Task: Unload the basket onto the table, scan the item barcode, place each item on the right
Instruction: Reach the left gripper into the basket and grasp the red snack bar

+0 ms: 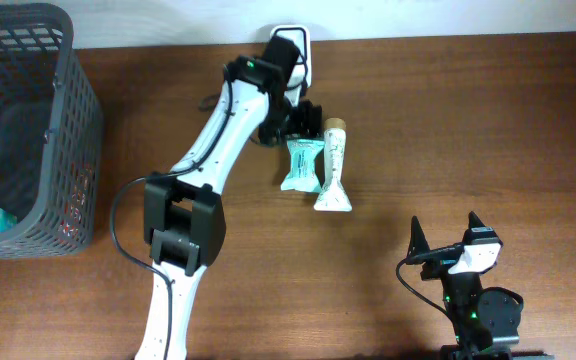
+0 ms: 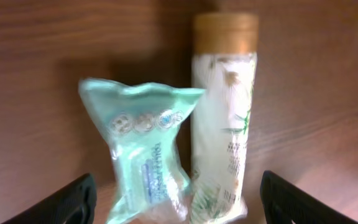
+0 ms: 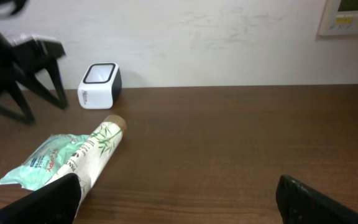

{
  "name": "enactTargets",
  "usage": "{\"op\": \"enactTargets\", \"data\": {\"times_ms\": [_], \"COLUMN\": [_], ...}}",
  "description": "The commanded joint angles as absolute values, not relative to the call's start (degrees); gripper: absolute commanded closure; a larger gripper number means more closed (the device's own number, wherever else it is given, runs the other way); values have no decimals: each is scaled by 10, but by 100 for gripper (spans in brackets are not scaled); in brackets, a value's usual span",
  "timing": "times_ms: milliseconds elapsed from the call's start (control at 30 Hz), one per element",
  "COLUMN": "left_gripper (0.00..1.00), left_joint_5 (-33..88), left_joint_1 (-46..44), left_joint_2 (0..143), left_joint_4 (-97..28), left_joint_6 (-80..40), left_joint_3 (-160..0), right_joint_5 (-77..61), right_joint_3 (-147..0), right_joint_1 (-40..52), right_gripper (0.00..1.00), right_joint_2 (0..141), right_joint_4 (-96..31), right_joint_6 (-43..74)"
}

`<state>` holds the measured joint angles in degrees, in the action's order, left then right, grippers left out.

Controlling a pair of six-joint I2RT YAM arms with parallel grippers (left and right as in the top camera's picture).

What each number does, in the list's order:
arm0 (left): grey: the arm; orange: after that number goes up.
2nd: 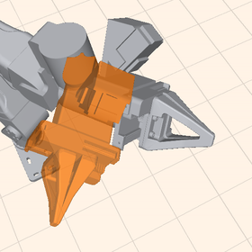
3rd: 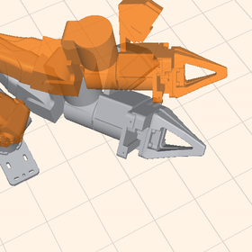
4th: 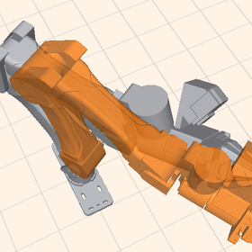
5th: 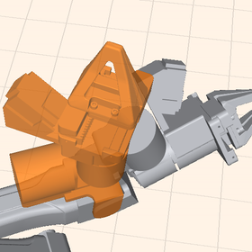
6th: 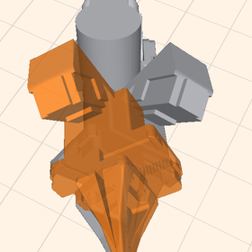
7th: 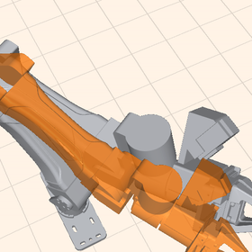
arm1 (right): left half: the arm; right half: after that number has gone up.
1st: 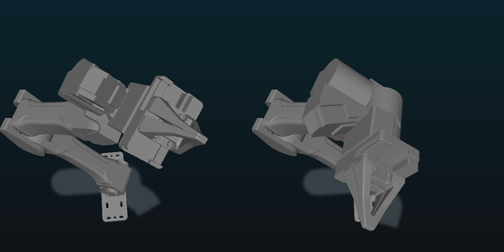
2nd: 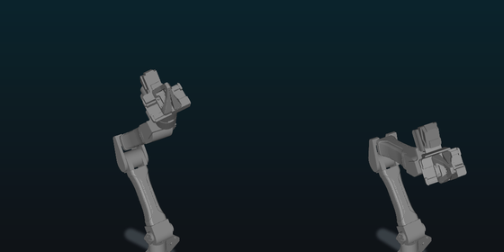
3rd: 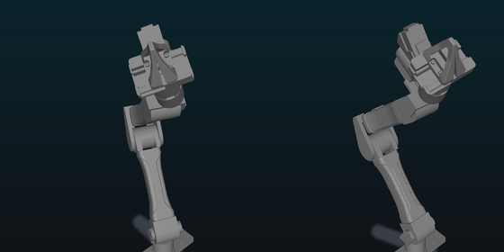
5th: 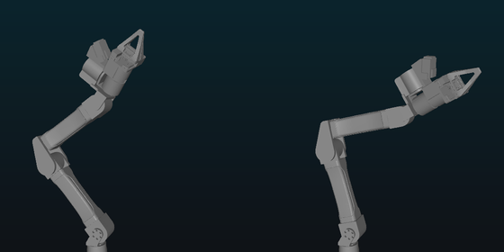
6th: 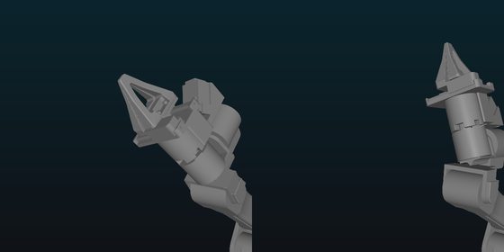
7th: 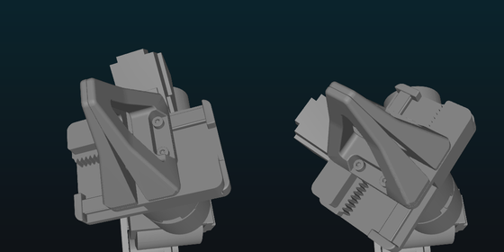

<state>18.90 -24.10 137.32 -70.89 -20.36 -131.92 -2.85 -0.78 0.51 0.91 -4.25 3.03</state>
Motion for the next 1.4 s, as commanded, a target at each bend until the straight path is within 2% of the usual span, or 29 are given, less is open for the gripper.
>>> {"op": "enactTargets", "data": {"times_ms": [0, 33, 100, 133, 167, 300, 433, 500, 633, 867, 933, 1033, 1100, 1233, 1367], "left_gripper": [18, 18, 4, 1, 1, 1, 1, 2, 0, 0, 31, 29, 20, 21, 18], "left_joint_5": [98, 71, 26, 6, -5, -16, -20, -11, 23, 105, 106, 105, 106, 108, 108], "left_joint_1": [-215, -199, -166, -140, -108, 11, 185, 278, 352, 366, 367, 367, 365, 364, 364], "left_joint_2": [1372, 1372, 1372, 1372, 1345, 1284, 1265, 1265, 1265, 1265, 1265, 1265, 1265, 1265, 1265], "left_joint_4": [-785, -814, -844, -858, -843, -811, -823, -859, -868, -783, -768, -751, -735, -728, -716], "left_joint_6": [-169, -138, -109, -95, -84, -65, -63, -19, 29, 154, 187, 203, 206, 229, 242], "left_joint_3": [-1499, -1583, -1706, -1786, -1794, -1796, -1795, -1743, -1578, -1263, -1207, -1151, -1115, -1078, -1051], "right_joint_5": [-25, -25, -25, -25, -25, -25, -25, -25, -25, -25, -25, -25, -25, -25, -25], "right_joint_3": [-3, -3, -3, -3, -3, -3, -3, -3, -3, -3, -3, -3, -3, -3, -3], "right_joint_1": [4, 4, 4, 4, 4, 4, 4, 4, 4, 4, 4, 4, 4, 4, 4], "right_gripper": [1, 1, 1, 1, 1, 1, 1, 1, 1, 1, 1, 1, 1, 1, 1], "right_joint_2": [5, 5, 5, 5, 5, 5, 5, 5, 5, 5, 5, 5, 5, 5, 5], "right_joint_4": [-43, -43, -43, -43, -43, -43, -43, -43, -43, -43, -43, -43, -43, -43, -43], "right_joint_6": [32, 32, 32, 32, 32, 32, 32, 32, 32, 32, 32, 32, 32, 32, 32]}}
